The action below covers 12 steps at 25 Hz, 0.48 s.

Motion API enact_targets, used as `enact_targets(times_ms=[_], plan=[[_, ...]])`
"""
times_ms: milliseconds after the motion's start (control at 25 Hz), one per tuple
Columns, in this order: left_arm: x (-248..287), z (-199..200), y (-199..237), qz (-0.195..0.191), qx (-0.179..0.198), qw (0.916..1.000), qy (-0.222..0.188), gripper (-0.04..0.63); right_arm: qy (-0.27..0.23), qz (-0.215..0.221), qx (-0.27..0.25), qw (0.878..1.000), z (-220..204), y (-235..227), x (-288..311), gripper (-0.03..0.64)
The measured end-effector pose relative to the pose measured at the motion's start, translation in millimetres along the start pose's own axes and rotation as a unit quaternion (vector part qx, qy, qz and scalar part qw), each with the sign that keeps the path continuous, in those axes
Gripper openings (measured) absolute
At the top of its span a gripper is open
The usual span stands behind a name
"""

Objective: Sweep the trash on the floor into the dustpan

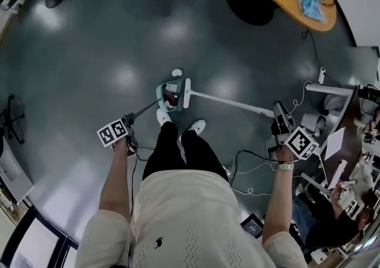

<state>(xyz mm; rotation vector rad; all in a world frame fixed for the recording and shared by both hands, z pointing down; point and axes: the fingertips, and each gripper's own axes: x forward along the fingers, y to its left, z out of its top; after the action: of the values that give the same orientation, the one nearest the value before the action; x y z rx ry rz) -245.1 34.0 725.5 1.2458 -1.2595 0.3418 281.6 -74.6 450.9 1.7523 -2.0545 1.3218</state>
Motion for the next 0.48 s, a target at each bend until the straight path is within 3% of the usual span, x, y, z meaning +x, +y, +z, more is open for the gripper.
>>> enact_targets(times_ms=[160,400,480], plan=[[-26.6,32.1,39.7,0.009,-0.038,0.9990,-0.021,0.137,-0.028,-0.028,0.003,0.999,25.6,-5.2,-5.5,0.077],[-28.6,74.1,60.8,0.040,0.009,0.9991,-0.014,0.137,-0.011,-0.064,-0.045,0.997,27.4,4.0,32.5,0.077],[-28.7,89.5,69.0,0.049,0.006,0.9986,-0.019,0.137,-0.008,-0.075,-0.064,0.995,24.7,8.3,48.5,0.077]])
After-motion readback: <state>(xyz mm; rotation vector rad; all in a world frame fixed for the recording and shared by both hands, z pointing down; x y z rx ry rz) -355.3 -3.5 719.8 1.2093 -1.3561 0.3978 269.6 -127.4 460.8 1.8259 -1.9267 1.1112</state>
